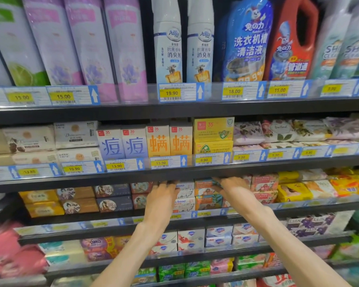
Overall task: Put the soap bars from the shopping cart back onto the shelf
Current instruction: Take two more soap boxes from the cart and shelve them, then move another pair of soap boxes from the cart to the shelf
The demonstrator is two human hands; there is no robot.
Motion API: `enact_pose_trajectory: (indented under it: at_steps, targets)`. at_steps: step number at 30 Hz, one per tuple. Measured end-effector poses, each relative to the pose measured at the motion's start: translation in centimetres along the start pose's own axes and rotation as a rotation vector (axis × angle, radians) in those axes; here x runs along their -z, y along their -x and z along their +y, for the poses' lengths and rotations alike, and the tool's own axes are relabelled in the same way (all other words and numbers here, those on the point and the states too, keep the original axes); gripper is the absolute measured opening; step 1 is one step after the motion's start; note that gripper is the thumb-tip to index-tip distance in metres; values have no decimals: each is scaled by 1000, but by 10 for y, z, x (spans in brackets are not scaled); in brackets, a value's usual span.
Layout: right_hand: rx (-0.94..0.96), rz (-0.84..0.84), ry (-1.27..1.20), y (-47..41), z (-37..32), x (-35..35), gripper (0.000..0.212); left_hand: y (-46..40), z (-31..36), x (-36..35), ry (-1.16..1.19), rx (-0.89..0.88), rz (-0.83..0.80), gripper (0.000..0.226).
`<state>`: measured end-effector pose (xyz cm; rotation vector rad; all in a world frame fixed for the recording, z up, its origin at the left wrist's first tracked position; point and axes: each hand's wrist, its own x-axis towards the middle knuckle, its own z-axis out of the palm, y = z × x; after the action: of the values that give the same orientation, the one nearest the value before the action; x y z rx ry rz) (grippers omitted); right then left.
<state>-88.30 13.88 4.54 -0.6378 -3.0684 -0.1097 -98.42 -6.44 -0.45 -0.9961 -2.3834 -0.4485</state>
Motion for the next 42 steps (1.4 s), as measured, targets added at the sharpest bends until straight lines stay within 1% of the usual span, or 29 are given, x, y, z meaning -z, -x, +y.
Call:
enact_pose_trajectory:
  at_steps: [6, 10, 13, 15, 18, 21, 24, 28, 31, 34, 37, 40, 42]
  targets:
    - [1, 19, -40, 2, 2, 0, 44, 1, 3, 1, -2, 0, 24, 21]
    - [12, 38, -72, 3, 3, -2, 44, 0, 2, -4, 11, 32, 4, 21]
    - [-8, 48, -87, 6, 1, -2, 42, 1, 1, -7, -18, 20, 7, 21]
    - [10, 123, -86, 11, 1, -6, 40, 2, -1, -7, -28, 1, 6, 23]
    - [84, 321, -117, 23, 3, -16, 41, 7, -4, -3, -8, -11, 22, 30]
    - [146, 423, -172, 31, -1, -23, 43, 14, -5, 7, 8, -6, 44, 36]
    - [302, 501, -183, 35, -14, -26, 42, 30, -6, 18, 11, -16, 35, 42]
    - [503, 464, -258, 44, -38, -37, 46, 75, -6, 32, -21, 21, 34, 43]
    - [686, 432, -269, 56, -65, -45, 44, 121, -8, 45, -60, 133, 7, 50]
    - [822, 378, -285, 71, -101, -55, 47, 175, -16, 64, -125, 254, -11, 51]
    - [964, 326, -327, 89, -148, -68, 49, 236, -29, 92, -191, 377, -45, 52]
    - [1117, 284, -364, 112, -201, -71, 51, 296, -45, 126, -300, 527, -92, 59]
    - [1215, 258, -372, 134, -239, -63, 54, 336, -54, 155, -338, 620, -83, 61]
